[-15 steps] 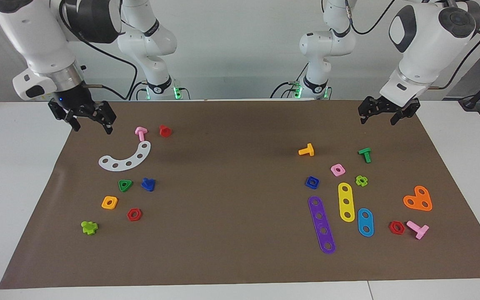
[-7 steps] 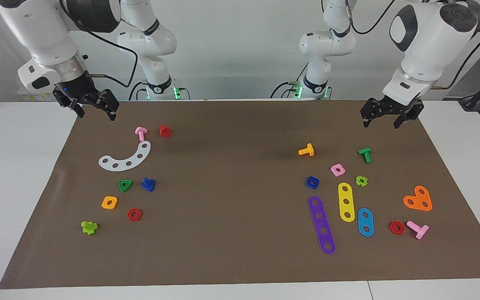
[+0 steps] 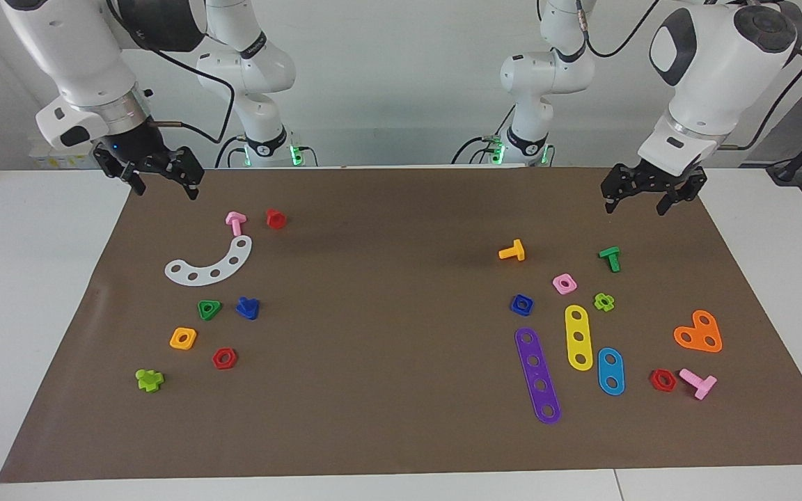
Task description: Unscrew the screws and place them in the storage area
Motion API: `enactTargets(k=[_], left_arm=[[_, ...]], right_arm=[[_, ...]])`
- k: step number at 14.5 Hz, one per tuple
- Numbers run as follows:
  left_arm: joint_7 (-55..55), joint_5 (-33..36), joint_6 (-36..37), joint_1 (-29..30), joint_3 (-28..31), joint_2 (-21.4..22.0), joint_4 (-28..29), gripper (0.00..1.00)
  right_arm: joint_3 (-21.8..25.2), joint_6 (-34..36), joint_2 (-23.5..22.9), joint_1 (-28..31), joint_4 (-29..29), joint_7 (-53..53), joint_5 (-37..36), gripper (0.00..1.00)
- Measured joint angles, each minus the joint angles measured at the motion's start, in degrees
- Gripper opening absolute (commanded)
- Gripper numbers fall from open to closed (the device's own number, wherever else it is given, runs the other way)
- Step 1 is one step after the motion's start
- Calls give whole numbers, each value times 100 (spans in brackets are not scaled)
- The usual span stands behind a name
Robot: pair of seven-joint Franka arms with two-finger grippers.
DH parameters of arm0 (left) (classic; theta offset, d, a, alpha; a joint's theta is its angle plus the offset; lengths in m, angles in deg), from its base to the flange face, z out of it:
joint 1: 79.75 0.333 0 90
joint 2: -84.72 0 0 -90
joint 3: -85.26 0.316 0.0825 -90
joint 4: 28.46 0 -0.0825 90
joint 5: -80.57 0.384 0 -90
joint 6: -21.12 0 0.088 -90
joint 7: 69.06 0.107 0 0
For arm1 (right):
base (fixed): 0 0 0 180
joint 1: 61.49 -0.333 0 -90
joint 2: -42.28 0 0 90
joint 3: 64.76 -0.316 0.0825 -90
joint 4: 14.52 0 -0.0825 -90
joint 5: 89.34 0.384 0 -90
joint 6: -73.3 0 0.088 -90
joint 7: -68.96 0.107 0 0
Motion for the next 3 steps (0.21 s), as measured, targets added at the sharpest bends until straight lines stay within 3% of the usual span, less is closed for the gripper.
enactTargets(k=[3], left_arm=[[0,-2,-4,-4,-14,0,0,100]], right_arm=[[-2,0,5,0,0,0,0,100]])
